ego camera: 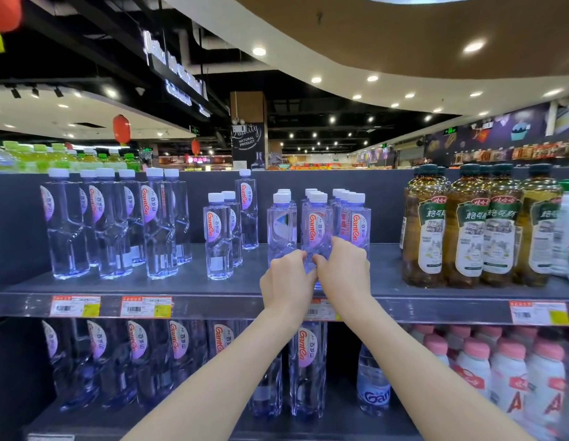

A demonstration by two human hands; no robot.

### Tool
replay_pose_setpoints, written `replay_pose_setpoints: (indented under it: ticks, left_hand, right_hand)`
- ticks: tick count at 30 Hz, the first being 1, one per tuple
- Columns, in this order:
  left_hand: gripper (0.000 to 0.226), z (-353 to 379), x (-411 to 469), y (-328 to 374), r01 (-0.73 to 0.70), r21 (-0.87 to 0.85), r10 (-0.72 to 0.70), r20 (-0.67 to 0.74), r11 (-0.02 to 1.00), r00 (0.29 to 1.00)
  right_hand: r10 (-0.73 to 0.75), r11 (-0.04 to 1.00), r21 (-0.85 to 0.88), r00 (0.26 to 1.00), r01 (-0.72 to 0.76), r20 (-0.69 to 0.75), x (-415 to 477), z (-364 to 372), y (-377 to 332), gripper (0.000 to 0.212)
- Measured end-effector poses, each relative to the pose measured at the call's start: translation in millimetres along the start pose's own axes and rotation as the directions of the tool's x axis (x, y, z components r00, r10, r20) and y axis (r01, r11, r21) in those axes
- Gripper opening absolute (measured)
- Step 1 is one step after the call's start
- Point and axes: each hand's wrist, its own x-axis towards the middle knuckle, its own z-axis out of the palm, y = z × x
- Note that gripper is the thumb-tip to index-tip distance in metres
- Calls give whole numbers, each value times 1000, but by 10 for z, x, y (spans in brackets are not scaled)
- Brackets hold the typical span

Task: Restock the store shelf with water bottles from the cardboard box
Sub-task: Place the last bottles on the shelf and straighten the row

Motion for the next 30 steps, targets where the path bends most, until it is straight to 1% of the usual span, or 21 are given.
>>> replay_pose_setpoints:
  ticks: [3,6,8,10,11,13,15,17,19,25,27,30]
  left_hand:
    - [33,-55,-7,-68,-31,-16,31,-6,999,1000]
    - [24,-150,-28,-206,-101,-79,90,-128,992,988]
    - [28,-195,-2,-318,-120,-158,83,-220,980,972]
    - [40,-209,64,-418,-92,-221,33,-256,971,966]
    - [48,-210,100,-451,-57,-249,-4,-238,967,971]
    - [68,-202,161,-487,27,-300,-72,-143,954,987]
    - [81,-181,189,-495,79,-311,-98,-46,947,994]
    - [79,-163,198,-493,82,-317,-91,-15,945,996]
    - [71,-159,213,-499,91,-349,-102,-11,933,995]
    - [69,-215,296,-562,131,-353,-116,63,926,991]
    - [67,-259,310,-575,126,-390,-97,95,912,991]
    - [65,-319,320,-602,120,-436,-66,136,892,988]
  right_hand:
    - [-3,1000,-5,1000,3,-1,28,-16,40,19]
    - [-56,998,-12,997,55,-45,15,-87,54,24]
    - [-131,988,67,982,141,-137,17,-162,19,24]
    - [-219,956,154,957,249,-189,48,-234,-73,20]
    - [-259,936,195,948,294,-185,83,-267,-133,19]
    - [-330,896,267,934,355,-136,186,-335,-260,22]
    - [-420,869,256,905,423,-70,303,-395,-382,25]
    - [-520,839,167,854,517,-28,428,-413,-484,30]
    - [-577,814,92,817,574,0,537,-406,-565,34]
    - [-564,806,-111,812,581,150,722,-354,-616,54]
    - [-548,805,-149,816,574,185,716,-368,-624,54]
    - [-551,795,-174,812,581,192,727,-381,-616,51]
